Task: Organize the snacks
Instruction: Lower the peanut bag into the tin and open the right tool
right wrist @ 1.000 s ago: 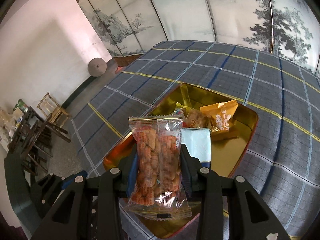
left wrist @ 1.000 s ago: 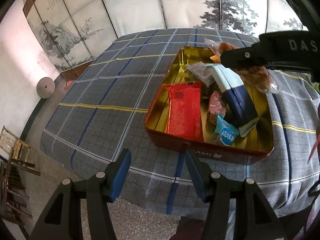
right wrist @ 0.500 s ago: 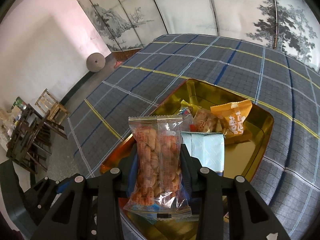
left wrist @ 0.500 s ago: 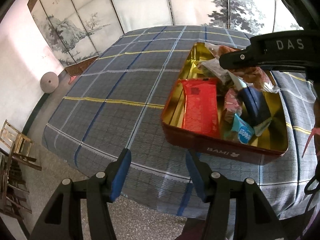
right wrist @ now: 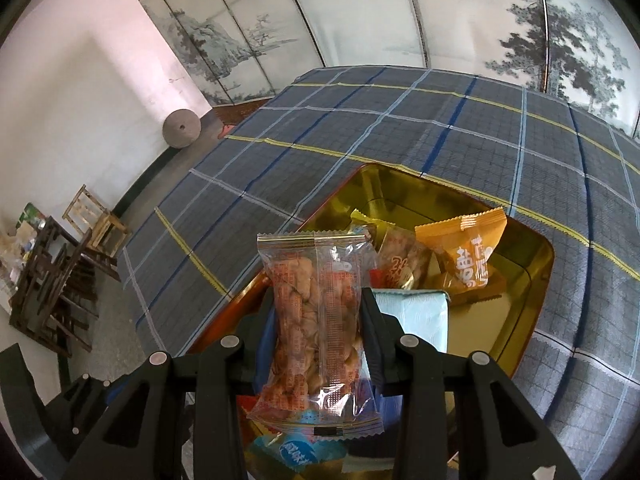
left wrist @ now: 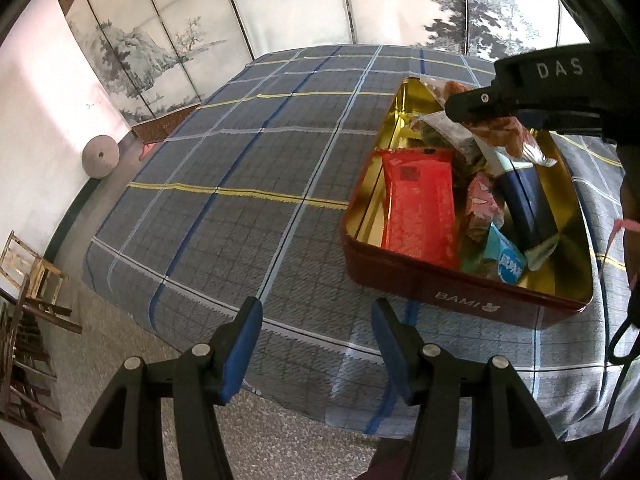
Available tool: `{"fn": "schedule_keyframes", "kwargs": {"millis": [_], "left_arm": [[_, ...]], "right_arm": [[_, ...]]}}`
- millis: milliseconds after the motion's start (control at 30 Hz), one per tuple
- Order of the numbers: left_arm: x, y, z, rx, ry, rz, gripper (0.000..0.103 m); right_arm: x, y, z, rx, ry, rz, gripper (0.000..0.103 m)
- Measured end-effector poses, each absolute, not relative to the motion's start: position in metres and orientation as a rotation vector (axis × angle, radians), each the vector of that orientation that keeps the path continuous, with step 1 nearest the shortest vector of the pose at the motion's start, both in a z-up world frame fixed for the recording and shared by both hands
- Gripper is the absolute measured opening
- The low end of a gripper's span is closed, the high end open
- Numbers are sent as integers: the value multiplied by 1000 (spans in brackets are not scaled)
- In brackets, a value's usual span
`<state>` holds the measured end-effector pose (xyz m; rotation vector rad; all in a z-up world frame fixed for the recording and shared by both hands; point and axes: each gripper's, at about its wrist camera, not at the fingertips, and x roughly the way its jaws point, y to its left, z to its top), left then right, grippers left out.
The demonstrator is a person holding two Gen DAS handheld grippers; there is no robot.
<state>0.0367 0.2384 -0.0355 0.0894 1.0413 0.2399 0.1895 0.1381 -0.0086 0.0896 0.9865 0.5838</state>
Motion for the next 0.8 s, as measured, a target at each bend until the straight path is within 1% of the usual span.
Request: {"fn": "schedule_keyframes", "kwargs": {"millis": [433, 800], "left_arm": [[41, 240, -45, 87, 1063, 238, 58], [43, 243, -48, 82, 1072, 246, 58]], "right_arm": [[206, 138, -15, 128, 995, 551, 36], [200, 150, -17, 113, 993, 574, 37]]}}
